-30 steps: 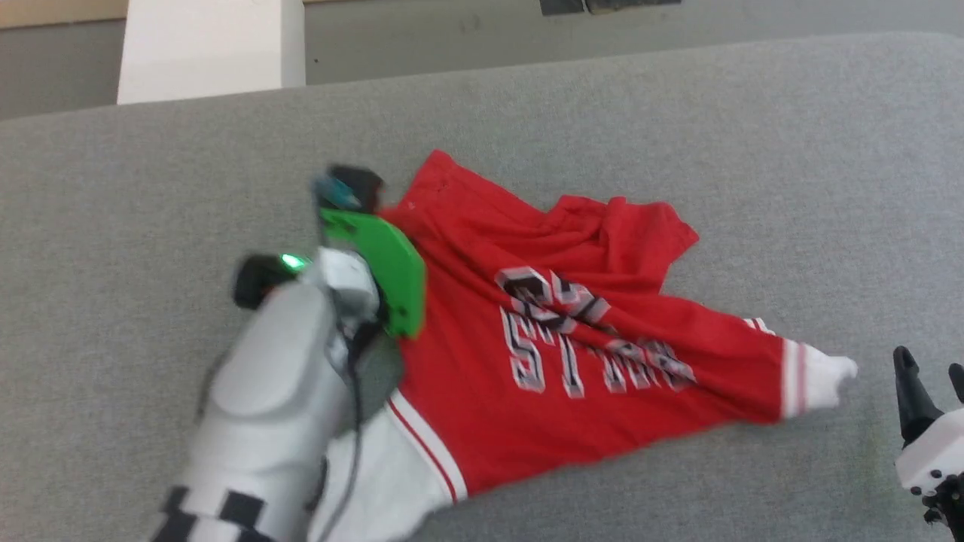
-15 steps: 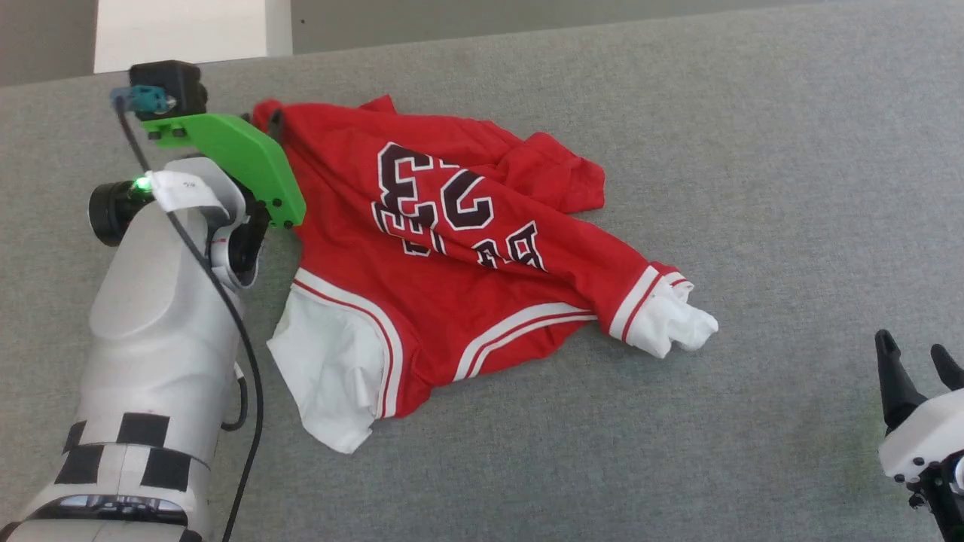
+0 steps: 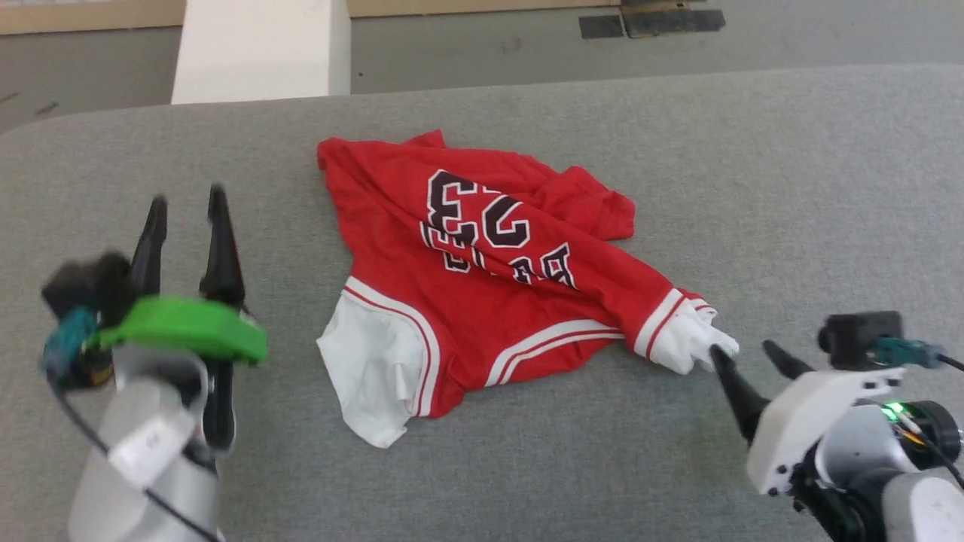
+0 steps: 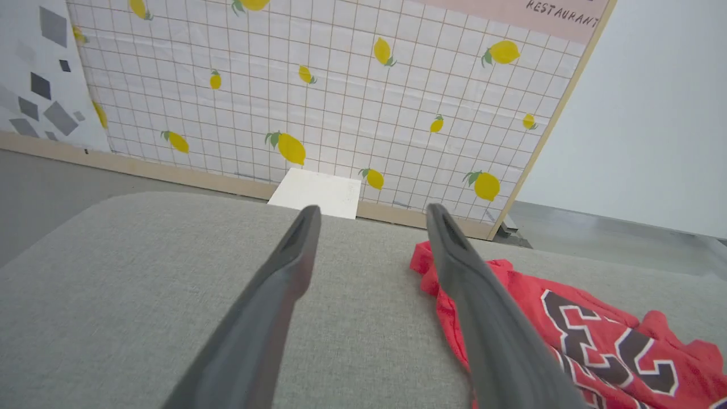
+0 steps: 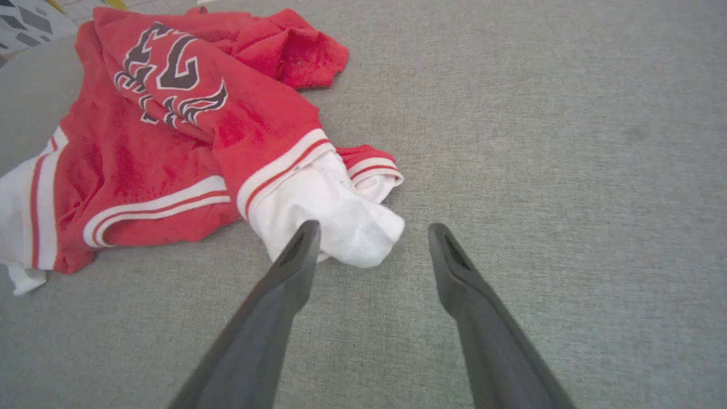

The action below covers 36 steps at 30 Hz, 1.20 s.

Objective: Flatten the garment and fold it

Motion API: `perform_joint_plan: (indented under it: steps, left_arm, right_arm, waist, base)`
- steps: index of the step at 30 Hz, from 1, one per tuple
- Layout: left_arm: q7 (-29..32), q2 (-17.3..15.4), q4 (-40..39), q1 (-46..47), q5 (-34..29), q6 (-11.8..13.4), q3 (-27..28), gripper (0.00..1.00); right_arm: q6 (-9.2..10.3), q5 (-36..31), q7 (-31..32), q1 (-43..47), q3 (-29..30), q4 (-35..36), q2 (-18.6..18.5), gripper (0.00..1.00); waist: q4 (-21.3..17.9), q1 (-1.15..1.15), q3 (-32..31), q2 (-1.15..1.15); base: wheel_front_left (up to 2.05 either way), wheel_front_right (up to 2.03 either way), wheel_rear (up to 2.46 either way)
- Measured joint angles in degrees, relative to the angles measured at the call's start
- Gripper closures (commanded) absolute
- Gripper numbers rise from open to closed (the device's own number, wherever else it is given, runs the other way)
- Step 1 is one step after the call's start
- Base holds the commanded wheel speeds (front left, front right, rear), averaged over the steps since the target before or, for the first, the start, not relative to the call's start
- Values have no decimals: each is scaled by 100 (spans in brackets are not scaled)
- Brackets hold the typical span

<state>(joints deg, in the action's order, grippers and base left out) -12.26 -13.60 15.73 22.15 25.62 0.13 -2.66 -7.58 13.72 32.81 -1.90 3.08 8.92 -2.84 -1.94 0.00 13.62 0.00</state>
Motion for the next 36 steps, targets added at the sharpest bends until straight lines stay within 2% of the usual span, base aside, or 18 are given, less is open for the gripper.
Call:
perform_joint_plan:
  steps: [5,14,15,16,17,23,26,32,36]
  left_arm:
    - [-36,171,-677,-885,9,232,19,0]
    - [156,268,-1129,-1218,43,372,-41,0]
    - [170,265,-1151,-1226,43,372,-58,0]
    - [208,261,-1170,-1235,43,372,-68,0]
    - [225,260,-1187,-1254,44,371,-85,0]
    - [681,255,-1339,-1336,133,401,-201,0]
    - [1432,256,-1607,-1418,268,413,-404,0]
    - [3410,160,-2098,-1514,525,582,-1021,0]
    - [4156,18,-1946,-1477,495,592,-1333,0]
  right_arm:
    - [0,-319,569,-350,-241,-229,-1,0]
    - [0,-654,970,-751,-364,-1037,-3,0]
    - [0,-613,1036,-756,-389,-1084,-3,8]
    - [0,-610,1077,-756,-420,-1106,-1,75]
    - [0,-603,1079,-758,-442,-1110,0,100]
    - [0,-498,1055,-774,-404,-1042,-1,100]
    - [0,-471,994,-772,-271,-917,-2,100]
    - [0,-465,955,-733,-57,-760,-4,100]
    - [0,-465,964,-726,-42,-684,-3,100]
  waist:
    - [194,0,-54,0]
    - [437,0,45,0]
    - [449,0,61,0]
    - [454,0,75,0]
    - [456,0,87,0]
    - [402,0,51,0]
    - [380,0,-8,0]
    - [392,0,-81,0]
    - [403,0,-41,0]
  base:
    - [0,0,0]
    - [0,0,0]
    - [0,0,0]
    - [0,0,0]
    - [0,0,0]
    - [0,0,0]
    - [0,0,0]
    - [0,0,0]
    - [0,0,0]
